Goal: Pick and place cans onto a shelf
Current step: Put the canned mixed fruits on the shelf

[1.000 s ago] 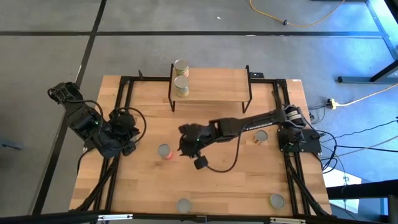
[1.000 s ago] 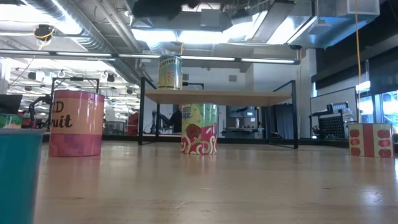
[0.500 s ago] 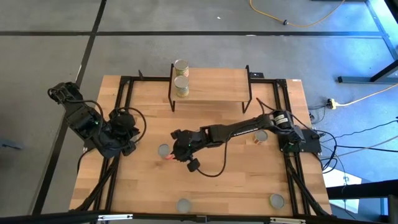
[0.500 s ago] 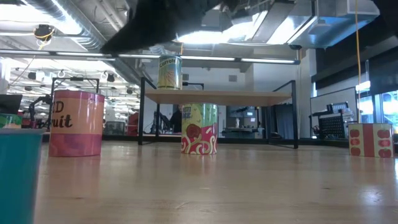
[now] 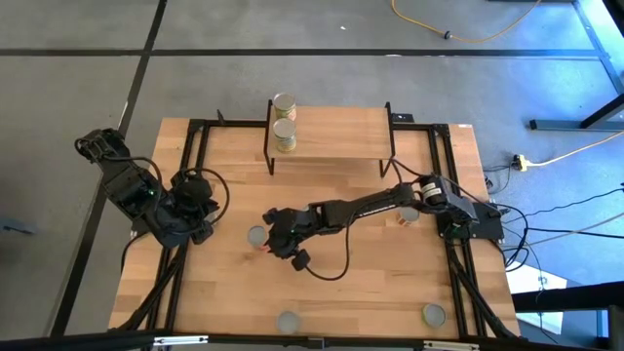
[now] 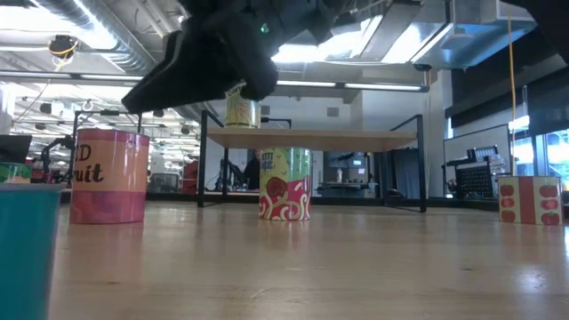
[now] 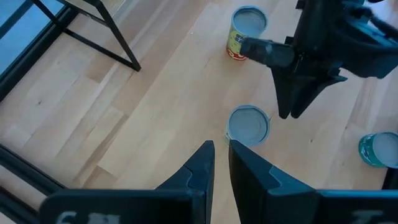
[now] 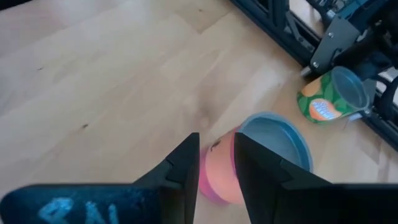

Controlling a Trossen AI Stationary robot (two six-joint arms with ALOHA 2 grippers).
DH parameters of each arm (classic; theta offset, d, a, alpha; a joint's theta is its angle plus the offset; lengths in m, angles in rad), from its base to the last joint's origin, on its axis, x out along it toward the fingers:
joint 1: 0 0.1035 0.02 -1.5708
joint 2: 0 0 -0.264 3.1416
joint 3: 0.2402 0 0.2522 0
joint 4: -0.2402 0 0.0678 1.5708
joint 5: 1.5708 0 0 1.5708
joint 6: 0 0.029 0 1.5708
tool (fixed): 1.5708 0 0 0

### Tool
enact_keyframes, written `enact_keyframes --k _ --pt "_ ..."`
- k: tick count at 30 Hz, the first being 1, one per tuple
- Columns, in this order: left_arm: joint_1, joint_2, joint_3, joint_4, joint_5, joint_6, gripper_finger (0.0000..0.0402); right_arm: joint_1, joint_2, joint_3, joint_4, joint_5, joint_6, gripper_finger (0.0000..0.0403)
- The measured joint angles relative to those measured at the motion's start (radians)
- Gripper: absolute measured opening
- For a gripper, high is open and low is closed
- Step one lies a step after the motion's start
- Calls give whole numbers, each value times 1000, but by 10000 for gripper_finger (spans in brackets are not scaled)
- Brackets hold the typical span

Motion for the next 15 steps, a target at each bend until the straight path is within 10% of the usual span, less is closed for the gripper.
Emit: enact_keyframes --k 15 --pt "0 0 0 0 -7 -24 42 -49 10 0 33 -10 -14 102"
